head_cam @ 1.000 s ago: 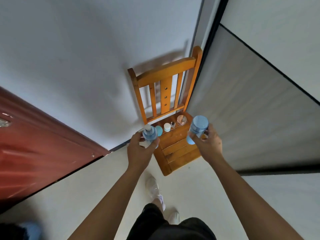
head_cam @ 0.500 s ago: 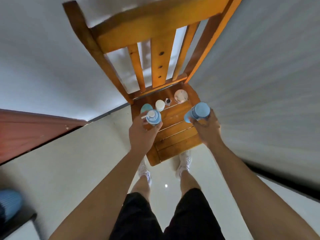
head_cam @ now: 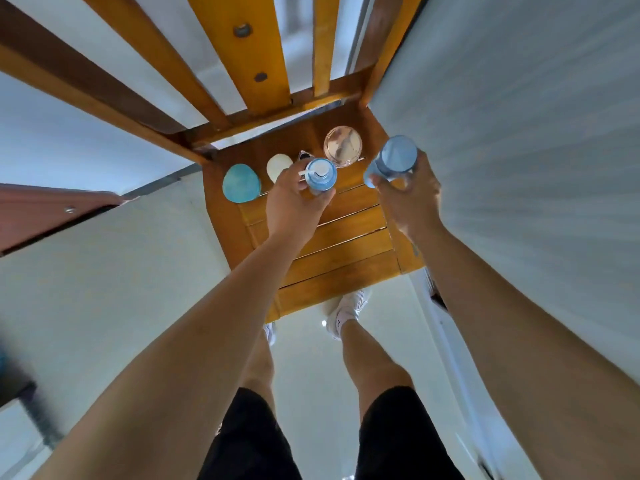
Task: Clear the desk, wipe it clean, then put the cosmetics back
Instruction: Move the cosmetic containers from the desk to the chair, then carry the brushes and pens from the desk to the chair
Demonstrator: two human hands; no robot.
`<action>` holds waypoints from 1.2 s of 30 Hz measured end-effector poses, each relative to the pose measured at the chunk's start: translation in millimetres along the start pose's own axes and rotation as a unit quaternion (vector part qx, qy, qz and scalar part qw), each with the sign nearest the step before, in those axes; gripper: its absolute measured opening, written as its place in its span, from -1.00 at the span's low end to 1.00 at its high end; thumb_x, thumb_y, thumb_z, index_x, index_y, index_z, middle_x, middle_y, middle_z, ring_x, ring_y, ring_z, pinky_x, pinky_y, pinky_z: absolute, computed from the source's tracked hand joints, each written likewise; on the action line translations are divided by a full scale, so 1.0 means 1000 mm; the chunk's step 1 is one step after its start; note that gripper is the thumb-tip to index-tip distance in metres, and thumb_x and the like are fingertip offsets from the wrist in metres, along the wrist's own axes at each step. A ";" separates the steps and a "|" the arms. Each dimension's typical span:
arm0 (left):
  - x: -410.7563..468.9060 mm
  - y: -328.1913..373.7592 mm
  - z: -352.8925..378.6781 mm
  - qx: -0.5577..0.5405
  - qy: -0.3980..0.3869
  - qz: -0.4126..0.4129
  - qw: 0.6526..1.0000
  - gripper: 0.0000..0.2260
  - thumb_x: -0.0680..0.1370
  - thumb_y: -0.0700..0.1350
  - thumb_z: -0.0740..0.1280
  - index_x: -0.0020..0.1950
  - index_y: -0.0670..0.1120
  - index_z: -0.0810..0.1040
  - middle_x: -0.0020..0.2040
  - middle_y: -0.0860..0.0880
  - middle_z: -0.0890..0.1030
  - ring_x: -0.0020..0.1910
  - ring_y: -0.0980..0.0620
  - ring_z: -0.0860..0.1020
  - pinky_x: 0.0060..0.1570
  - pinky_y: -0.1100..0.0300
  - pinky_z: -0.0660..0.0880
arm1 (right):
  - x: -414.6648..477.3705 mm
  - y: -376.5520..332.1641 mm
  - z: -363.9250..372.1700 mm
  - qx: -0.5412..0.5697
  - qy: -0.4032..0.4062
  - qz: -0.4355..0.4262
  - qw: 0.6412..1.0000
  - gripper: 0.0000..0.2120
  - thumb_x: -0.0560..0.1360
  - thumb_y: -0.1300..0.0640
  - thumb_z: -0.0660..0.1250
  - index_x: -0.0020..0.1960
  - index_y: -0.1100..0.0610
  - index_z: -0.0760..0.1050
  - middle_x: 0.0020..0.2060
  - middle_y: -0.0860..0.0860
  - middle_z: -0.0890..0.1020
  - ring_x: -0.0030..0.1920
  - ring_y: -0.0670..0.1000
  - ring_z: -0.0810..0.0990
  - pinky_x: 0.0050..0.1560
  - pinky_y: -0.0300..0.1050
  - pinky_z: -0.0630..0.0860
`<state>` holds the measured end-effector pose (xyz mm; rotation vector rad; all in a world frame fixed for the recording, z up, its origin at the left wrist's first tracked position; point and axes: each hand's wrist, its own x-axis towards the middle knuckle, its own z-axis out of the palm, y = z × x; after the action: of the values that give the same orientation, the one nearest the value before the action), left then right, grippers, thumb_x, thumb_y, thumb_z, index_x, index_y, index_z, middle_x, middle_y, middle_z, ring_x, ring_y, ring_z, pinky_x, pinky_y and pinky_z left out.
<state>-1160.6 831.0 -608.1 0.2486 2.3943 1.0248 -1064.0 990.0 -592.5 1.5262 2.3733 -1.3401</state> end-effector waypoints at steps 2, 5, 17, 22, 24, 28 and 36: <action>0.006 -0.003 0.009 0.008 0.013 -0.005 1.000 -0.49 0.45 0.15 0.48 0.35 0.05 0.48 0.23 0.09 0.62 0.17 0.12 0.58 -0.12 0.41 0.48 | 0.006 0.004 0.006 0.000 -0.002 -0.011 1.000 -0.33 0.47 -0.04 0.51 0.48 0.02 0.30 0.33 -0.01 0.52 0.32 -0.03 0.50 0.29 -0.08 0.51; 0.009 -0.007 0.020 0.012 0.020 0.007 1.000 -0.48 0.46 0.16 0.47 0.37 0.07 0.46 0.25 0.10 0.61 0.17 0.14 0.57 -0.10 0.39 0.50 | 0.009 0.015 0.015 0.007 -0.007 -0.032 0.999 -0.35 0.47 -0.09 0.50 0.46 -0.01 0.31 0.29 -0.05 0.54 0.24 -0.10 0.49 0.20 -0.21 0.48; -0.023 -0.008 -0.007 0.027 -0.011 0.036 0.999 -0.33 0.50 0.20 0.39 0.54 0.05 0.26 0.45 0.02 0.44 0.32 0.02 0.49 0.12 0.06 0.59 | -0.027 0.021 -0.004 -0.004 -0.036 -0.028 0.999 -0.20 0.50 -0.16 0.42 0.59 -0.10 0.07 0.55 -0.07 0.28 0.48 0.03 0.36 0.37 0.14 0.46; -0.048 -0.001 -0.052 0.073 0.034 0.099 0.992 -0.39 0.55 0.25 0.28 0.51 -0.02 0.31 0.42 -0.08 0.45 0.36 -0.03 0.44 0.21 0.07 0.54 | -0.064 -0.011 -0.019 -0.032 0.030 -0.071 0.997 -0.22 0.53 -0.25 0.32 0.60 -0.12 0.01 0.56 -0.03 0.22 0.49 0.08 0.33 0.36 0.18 0.45; -0.060 0.009 -0.082 0.079 0.064 0.120 0.988 -0.43 0.58 0.22 0.25 0.51 -0.03 0.32 0.49 -0.11 0.38 0.44 -0.06 0.37 0.27 0.12 0.45 | -0.085 -0.036 -0.025 -0.047 0.061 -0.102 0.992 -0.25 0.54 -0.30 0.24 0.60 -0.13 0.00 0.59 -0.04 0.15 0.54 0.07 0.25 0.38 0.16 0.39; -0.087 0.051 -0.164 0.100 0.112 0.156 0.976 -0.48 0.62 0.19 0.15 0.52 -0.04 0.32 0.54 -0.11 0.31 0.49 -0.11 0.31 0.35 -0.01 0.41 | -0.132 -0.101 -0.044 -0.082 0.083 -0.155 0.981 -0.29 0.56 -0.40 0.09 0.59 -0.19 -0.06 0.62 -0.08 0.03 0.58 0.04 0.11 0.41 0.17 0.34; -0.148 0.121 -0.348 0.157 0.291 0.226 0.916 -0.46 0.64 0.19 0.10 0.56 -0.03 0.25 0.61 -0.09 0.14 0.58 -0.10 0.12 0.46 -0.24 0.19 | -0.202 -0.255 -0.070 -0.083 0.127 -0.353 0.923 -0.34 0.63 -0.27 0.15 0.62 -0.06 0.05 0.62 0.01 0.07 0.60 0.08 0.10 0.49 0.18 0.30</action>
<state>-1223.5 646.1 -262.6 0.7316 3.1465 0.9988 -1121.5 848.3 -296.9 0.8545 3.2930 -0.9888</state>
